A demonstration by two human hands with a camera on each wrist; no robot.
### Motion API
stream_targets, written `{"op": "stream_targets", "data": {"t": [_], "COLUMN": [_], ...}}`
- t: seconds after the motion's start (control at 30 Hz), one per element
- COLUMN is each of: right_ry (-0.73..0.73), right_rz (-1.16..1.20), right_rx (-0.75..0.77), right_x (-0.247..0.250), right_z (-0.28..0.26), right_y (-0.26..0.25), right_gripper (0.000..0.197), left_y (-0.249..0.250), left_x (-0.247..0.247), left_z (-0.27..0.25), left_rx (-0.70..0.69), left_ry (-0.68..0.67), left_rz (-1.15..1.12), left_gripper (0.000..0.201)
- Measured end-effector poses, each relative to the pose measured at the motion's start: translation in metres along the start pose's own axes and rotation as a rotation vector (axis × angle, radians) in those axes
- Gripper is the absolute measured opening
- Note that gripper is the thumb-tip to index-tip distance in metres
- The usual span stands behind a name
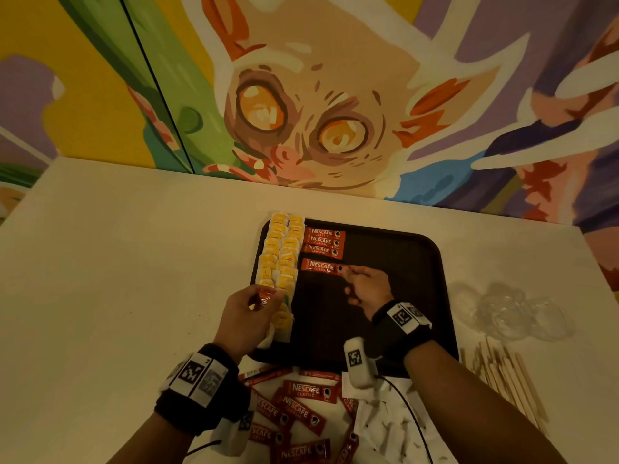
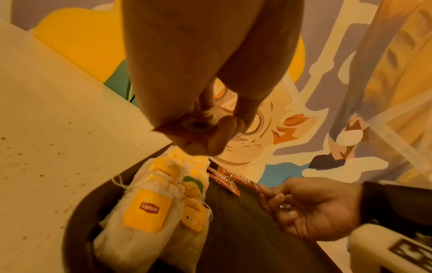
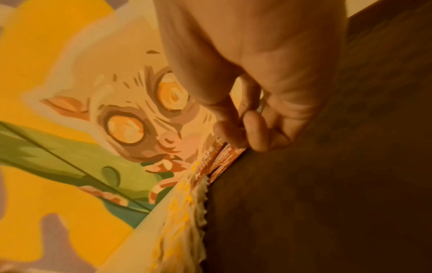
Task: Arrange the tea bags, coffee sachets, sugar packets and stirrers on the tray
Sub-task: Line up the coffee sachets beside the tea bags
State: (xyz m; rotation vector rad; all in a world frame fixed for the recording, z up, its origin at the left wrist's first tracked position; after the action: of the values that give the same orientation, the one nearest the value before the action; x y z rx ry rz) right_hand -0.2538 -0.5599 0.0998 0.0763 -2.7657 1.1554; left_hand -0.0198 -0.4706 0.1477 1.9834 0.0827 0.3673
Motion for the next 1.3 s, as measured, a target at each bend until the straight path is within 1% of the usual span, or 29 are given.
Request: {"op": "stream_targets", "data": {"t": [0.13,0.23,0.33,0.43,0.57,0.7,0.83,1.0,1.13,1.2,1.27,1.3], "right_ry": [0.065,0.074,0.109,0.131,0.189,0.202,0.212,0.219,0.239,0.225,0.23,0.248], "right_rz": [-0.077,-0.141,-0.185,-0.224,-0.331,-0.423,-0.442,-0.444,-0.462,-0.483,-0.516,-0.538], "right_rx": [-0.064,-0.084,-0.076,-0.067,-0.061,-0.035,-0.036,-0.045,-0.017,0.003,0.055,0.105], "right_x": [-0.001,-0.007,-0.009,-0.008,-0.005,-0.004,-0.005,-0.006,-0.005,-0.005,-0.005,-0.005], "right_z": [0.022,0.034,0.039,0.044,0.048,0.053,0.058,0.062,0.066,0.067,0.066,0.064], "right_y": [-0.002,-0.005,-0.01,-0.013,-0.015,-0.018,-0.02,-0.02,-0.021,-0.021,-0.023,-0.027], "right_gripper": [0.019,0.023,0.026,0.027,0.026,0.026,0.037,0.037,0.037,0.031,0.026,0.025], "left_y": [-0.002,-0.001,-0.002,-0.005,-0.007,-0.007,-0.005,-0.005,-0.009,-0.01,-0.011,-0.011], "left_x": [-0.001,-0.001,0.002,0.005,0.008,0.007,0.006,0.005,0.006,0.005,0.005,0.004], "left_z": [-0.003,-0.005,-0.005,-0.004,-0.004,-0.004,-0.004,-0.004,-0.002,-0.002,-0.002,-0.002], "left_rx": [0.013,0.004,0.006,0.027,0.042,0.042,0.035,0.046,0.057,0.061,0.056,0.049], "left_ry": [-0.025,-0.037,-0.036,-0.028,-0.035,-0.044,-0.053,-0.074,-0.082,-0.087,-0.096,-0.101], "left_rz": [-0.013,-0.014,0.009,0.006,0.007,0.001,0.009,0.001,-0.004,-0.002,-0.003,-0.001], "left_gripper": [0.01,0.008,0.006,0.01,0.014,0.016,0.015,0.014,0.017,0.018,0.019,0.019]}}
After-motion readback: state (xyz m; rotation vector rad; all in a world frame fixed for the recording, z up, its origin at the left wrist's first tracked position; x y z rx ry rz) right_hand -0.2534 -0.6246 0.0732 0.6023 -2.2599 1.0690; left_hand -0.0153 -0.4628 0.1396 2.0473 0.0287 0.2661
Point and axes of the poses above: each hand's wrist, its own z-axis towards the middle knuckle, its own x-axis out of the back of the hand, y = z × x, the point moved 8 cm from there along z, towards the middle knuckle, and after that the axes turned 1 degree about -y, right-handed, at the moved point
